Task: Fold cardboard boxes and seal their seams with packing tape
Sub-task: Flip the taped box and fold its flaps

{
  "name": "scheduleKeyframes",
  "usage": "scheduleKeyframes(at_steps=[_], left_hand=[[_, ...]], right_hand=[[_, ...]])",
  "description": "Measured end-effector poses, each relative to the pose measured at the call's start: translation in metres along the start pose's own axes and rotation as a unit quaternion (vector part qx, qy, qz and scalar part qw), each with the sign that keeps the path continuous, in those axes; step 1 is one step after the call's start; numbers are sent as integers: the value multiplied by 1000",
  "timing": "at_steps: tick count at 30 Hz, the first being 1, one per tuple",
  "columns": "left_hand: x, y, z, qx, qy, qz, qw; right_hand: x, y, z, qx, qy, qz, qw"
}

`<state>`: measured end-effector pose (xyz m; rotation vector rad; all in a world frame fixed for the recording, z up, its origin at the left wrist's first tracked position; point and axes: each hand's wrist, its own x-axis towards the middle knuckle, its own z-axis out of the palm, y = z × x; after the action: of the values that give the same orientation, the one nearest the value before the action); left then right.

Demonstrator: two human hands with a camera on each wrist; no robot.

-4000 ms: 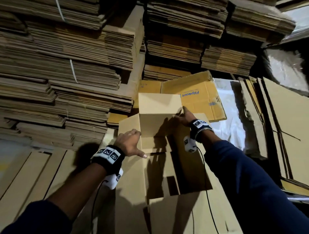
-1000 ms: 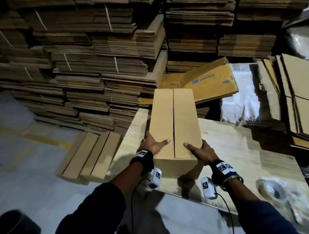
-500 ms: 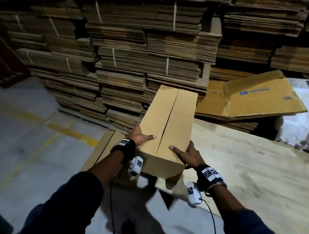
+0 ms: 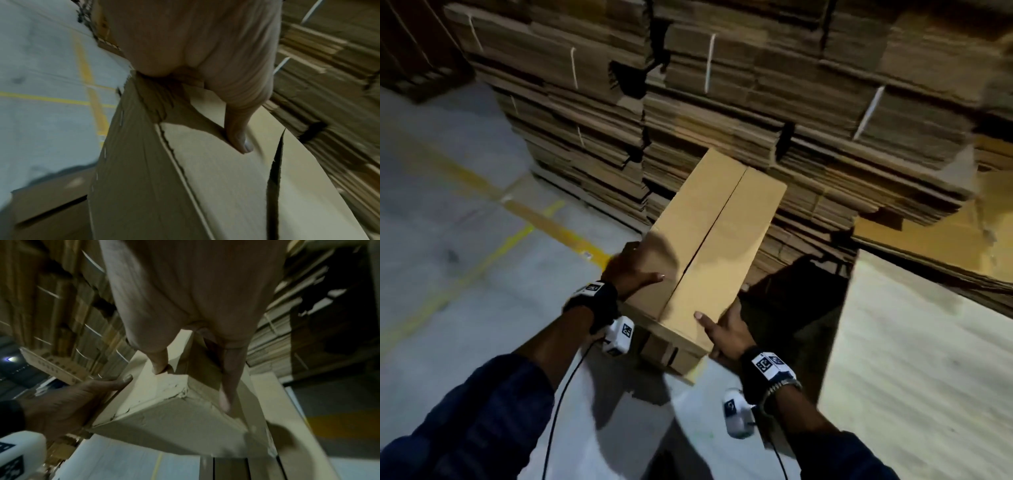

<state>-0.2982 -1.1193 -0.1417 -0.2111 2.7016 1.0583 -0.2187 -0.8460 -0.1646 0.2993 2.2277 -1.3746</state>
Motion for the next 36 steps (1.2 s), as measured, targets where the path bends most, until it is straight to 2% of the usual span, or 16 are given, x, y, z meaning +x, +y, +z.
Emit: scheduleKeyframes(at_steps=[3,5,8,10,11,13,15,17,19,21,22,24,26,30,33,36], left_hand=[[49,-92,5,-16,12,-23,1000],[78,-171,13,-40,7,-44,998],[104,-273,23,-75,-16,-79,994],[118,-329,33,-72,-40,-84,993],[124,-349,40,-57,-55,-80,994],[128,-359,54,-29,-86,-123,988],[126,-369,69,57,-33,-150,987],[116,-366,76,83,-7,-147,986],[106,-346,72,67,1,-153,986],[95,-324,63,64,-1,-124,990],[91,-311,59,95,-10,-104,990],[84,-279,53,135,-27,-74,988],[77,-237,49,135,-25,-54,989],[31,-87,51,102,-50,-11,994],[-11,29,77,107,-56,88,989],[-57,130,122,142,-71,201,967]], right_hand=[[71,13,74,-24,-34,13,999],[125,44,136,-70,-51,15,996],[180,100,222,-73,-88,-17,993],[203,129,263,-97,-143,-17,985],[205,132,276,-88,-175,2,981],[200,119,291,-84,-185,22,979],[198,110,299,-89,-179,78,977],[199,103,293,-93,-207,96,969],[200,93,278,-114,-191,100,970],[203,83,261,-131,-154,82,976],[203,73,247,-139,-138,72,978],[189,39,209,-131,-113,53,983],[172,6,164,-156,-120,4,981],[123,-25,66,-154,-18,6,988],[64,-25,-12,-148,30,-1,989],[-10,-8,-100,-146,84,-1,986]])
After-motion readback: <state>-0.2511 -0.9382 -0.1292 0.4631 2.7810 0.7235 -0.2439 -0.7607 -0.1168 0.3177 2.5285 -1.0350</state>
